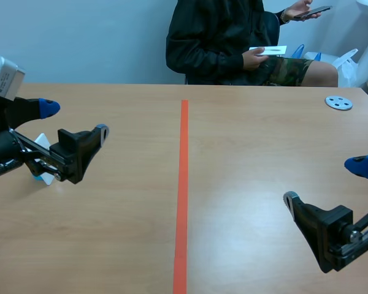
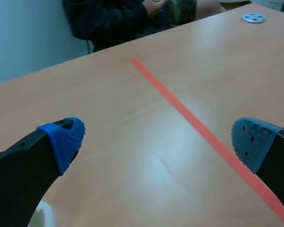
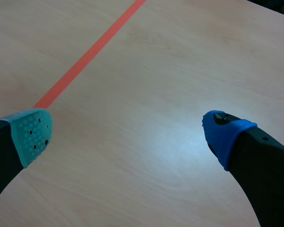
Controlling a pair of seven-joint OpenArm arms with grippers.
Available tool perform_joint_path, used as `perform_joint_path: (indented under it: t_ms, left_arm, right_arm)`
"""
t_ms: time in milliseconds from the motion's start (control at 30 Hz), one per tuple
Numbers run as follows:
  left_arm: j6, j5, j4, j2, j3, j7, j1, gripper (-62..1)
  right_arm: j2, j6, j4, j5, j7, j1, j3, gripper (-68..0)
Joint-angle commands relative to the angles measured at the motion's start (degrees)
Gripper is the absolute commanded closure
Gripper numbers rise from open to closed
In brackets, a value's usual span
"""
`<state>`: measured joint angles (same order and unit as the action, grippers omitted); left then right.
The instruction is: Sort the leaf by its shape. The table is split by an orange tape line. A compound leaf with several leaflets goes to the left side, a simple leaf with one blade goes to the right side. Return to the home posture when a red brick is placed on the table.
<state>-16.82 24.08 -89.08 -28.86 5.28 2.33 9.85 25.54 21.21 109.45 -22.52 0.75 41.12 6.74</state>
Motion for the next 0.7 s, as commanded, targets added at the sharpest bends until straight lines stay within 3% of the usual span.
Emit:
perform_joint_path:
  t_ms: [0,300,500,667]
  left_arm:
    - [-0.76,0.15,-2.43,0.11,-0.15,1.22,1.75,-62.3]
    - [-5.31,0.11,-16.52,0.90,-0.13,3.76,15.28,-62.3]
    - [-5.46,-3.93,-18.73,4.04,-0.09,3.89,19.37,-62.3]
    - [-3.91,-4.87,-18.67,6.84,-0.04,5.01,19.67,-62.3]
  right_arm:
    - [0.48,-0.22,0.96,-0.61,0.61,-0.33,0.07,-67.9]
    - [0.50,-0.22,0.96,-0.61,0.44,-0.33,0.07,-67.9]
    - [0.50,-0.22,0.96,-0.61,0.44,-0.33,0.07,-67.9]
    - [0.50,-0.22,0.96,-0.61,0.44,-0.33,0.07,-67.9]
